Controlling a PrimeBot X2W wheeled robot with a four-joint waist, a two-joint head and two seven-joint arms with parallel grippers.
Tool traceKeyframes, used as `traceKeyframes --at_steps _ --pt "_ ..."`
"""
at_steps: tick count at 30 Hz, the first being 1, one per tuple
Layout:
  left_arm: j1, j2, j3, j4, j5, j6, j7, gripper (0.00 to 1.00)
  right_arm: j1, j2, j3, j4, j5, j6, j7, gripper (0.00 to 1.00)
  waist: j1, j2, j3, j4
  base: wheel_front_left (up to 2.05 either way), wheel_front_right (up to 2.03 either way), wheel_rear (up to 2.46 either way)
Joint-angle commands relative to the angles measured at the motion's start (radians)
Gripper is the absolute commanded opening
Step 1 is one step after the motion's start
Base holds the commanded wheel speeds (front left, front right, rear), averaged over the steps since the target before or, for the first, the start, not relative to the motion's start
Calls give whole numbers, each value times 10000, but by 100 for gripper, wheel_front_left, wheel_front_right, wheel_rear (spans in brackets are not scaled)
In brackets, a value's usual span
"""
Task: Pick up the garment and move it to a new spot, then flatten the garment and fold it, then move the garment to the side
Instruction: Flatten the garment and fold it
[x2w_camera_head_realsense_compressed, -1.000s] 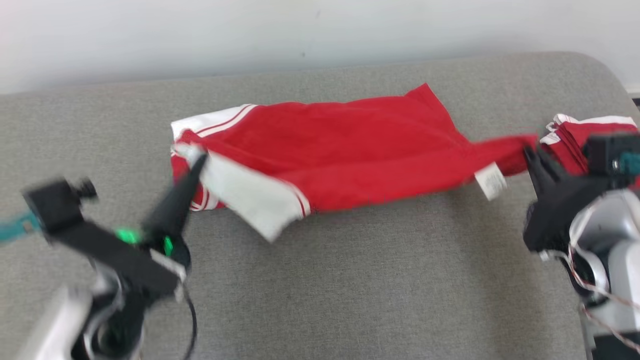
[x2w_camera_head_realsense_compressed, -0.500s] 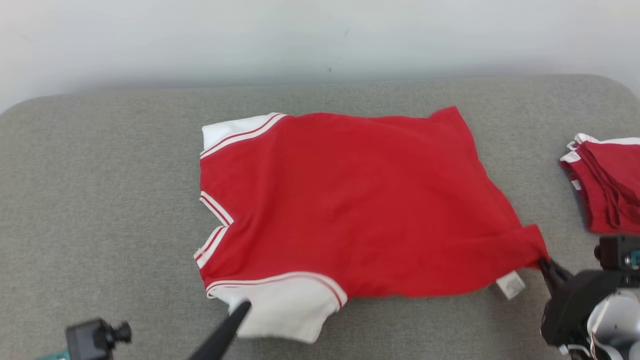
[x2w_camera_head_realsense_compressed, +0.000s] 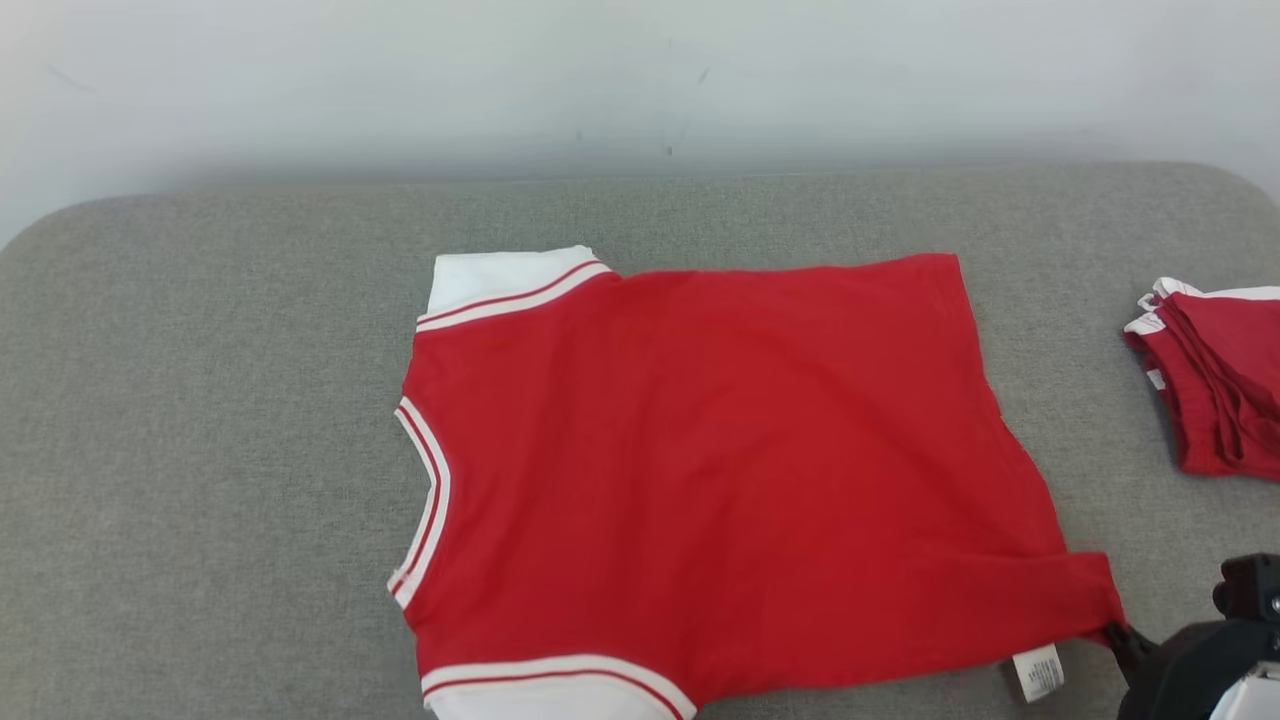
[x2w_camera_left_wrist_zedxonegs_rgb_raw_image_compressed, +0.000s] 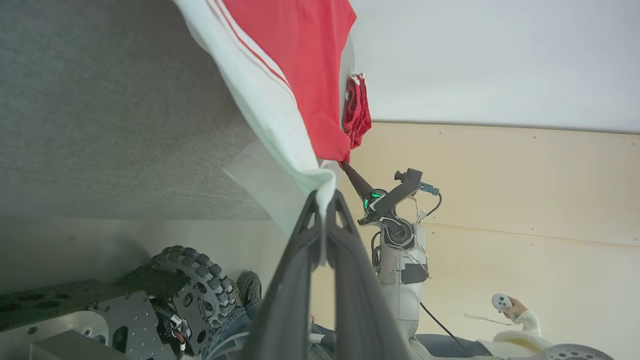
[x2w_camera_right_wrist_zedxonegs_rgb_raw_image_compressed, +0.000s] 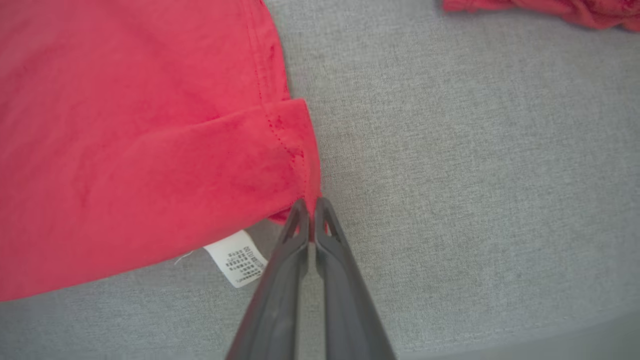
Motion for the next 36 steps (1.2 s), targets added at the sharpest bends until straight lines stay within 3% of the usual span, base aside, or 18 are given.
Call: traceKeyframes --at_steps 1,11,15,19,28,36 --pt "116 72 -1 -74 -116 9 36 0 144 74 -43 -42 67 -27 30 0 0 1 -11 0 0 0 0" --pt "617 296 -231 -230 -373 264 337 0 941 424 -352 -353 191 -27 471 0 0 1 -63 -60 0 0 0" --pt "315 61 86 -53 12 147 -134 0 854 542 -374 -439 301 -27 203 0 0 1 -24 -96 0 0 0" --pt "-506 -431 226 437 811 74 -697 0 577 571 -211 -309 403 -27 -322 0 0 1 51 -76 0 0 0" --pt "-3658 -2262 -55 3055 3235 137 -2158 0 -687 360 453 627 835 -27 -1824 0 0 1 548 -25 0 0 0" --pt "-5505 -3194 -170 4977 4666 -11 -3323 0 -1420 163 506 1349 666 -27 -2888 0 0 1 954 15 0 0 0"
